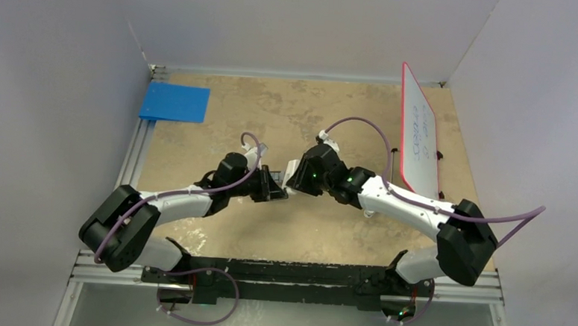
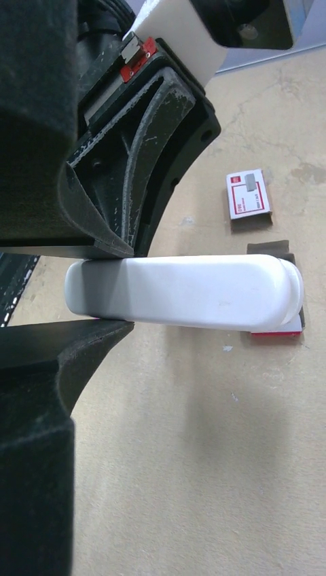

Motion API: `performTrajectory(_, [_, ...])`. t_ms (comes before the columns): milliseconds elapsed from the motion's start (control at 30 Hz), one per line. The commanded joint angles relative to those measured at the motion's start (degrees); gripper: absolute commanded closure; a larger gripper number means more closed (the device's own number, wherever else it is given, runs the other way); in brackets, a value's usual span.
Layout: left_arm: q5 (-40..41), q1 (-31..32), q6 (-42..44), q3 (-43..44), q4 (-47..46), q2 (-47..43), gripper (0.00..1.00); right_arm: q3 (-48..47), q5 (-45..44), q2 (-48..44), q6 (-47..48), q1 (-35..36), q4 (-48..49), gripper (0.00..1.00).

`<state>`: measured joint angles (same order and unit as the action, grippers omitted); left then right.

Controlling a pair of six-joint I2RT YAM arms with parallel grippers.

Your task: Load the staples into the stapler

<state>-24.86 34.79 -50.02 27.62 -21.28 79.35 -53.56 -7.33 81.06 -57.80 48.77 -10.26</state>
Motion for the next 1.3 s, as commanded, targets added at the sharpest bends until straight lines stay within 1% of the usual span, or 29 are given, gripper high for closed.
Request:
performTrajectory(0, [6.14,-0.31,5.15,0.03,6.79,-0.10,1.00,-2.36,0.83,-2.29,6.04,-1.46,0.93,0.72])
performTrajectory(133, [5.05,-0.33,6.50,0.22,6.18,-0.30,1.00,-3.45,4.02,-0.35,12.23,-1.61,-0.23,0.72])
performTrajectory(333, [6.01,-0.39,8.82,0.60,9.31,-3.02,1.00,-3.98,7.16,0.33,19.27,-3.26,-2.80,0.72])
performTrajectory(467, [7.13,-0.34,9.48,0.75,10.46,-4.09,1.00,-3.96,9.45,0.32,21.16,-4.69,-2.86,0.71])
performTrajectory(600, [6.06,-0.33,10.17,0.70,9.84,-4.35,1.00,-3.50,11.25,0.81,21.05,-5.06,-1.77,0.71])
performTrajectory(700, [4.33,-0.35,9.48,0.98,9.47,-4.72,1.00,-2.31,12.05,1.55,19.54,-5.09,-0.15,0.69])
performTrajectory(767, [2.32,-0.38,7.18,1.43,8.49,-5.10,1.00,-1.49,10.23,2.69,18.50,-5.09,1.82,0.65])
performTrajectory(867, [0.44,-0.37,0.93,1.78,4.47,-5.13,1.00,1.02,9.85,4.07,13.65,-4.66,6.04,0.62])
performTrajectory(967, [1.01,-0.34,-4.43,0.97,0.05,-4.72,1.00,3.71,8.47,3.58,8.30,-4.59,9.36,0.58])
performTrajectory(1067, [2.96,-0.36,-4.43,2.11,1.46,-3.45,1.00,5.31,6.60,1.78,5.54,-4.63,10.04,0.50])
performTrajectory(1133, [3.11,-0.34,-4.03,2.73,1.89,-2.59,1.00,6.40,6.35,0.43,5.20,-4.65,12.01,0.38])
performTrajectory(1167, [2.96,-0.38,-3.97,2.79,1.55,-2.27,1.00,6.95,6.38,0.00,4.86,-4.62,12.52,0.34])
performTrajectory(1267, [2.30,-0.40,-4.39,2.77,0.47,-1.52,1.00,7.63,6.86,-0.23,4.06,-4.58,13.11,0.29])
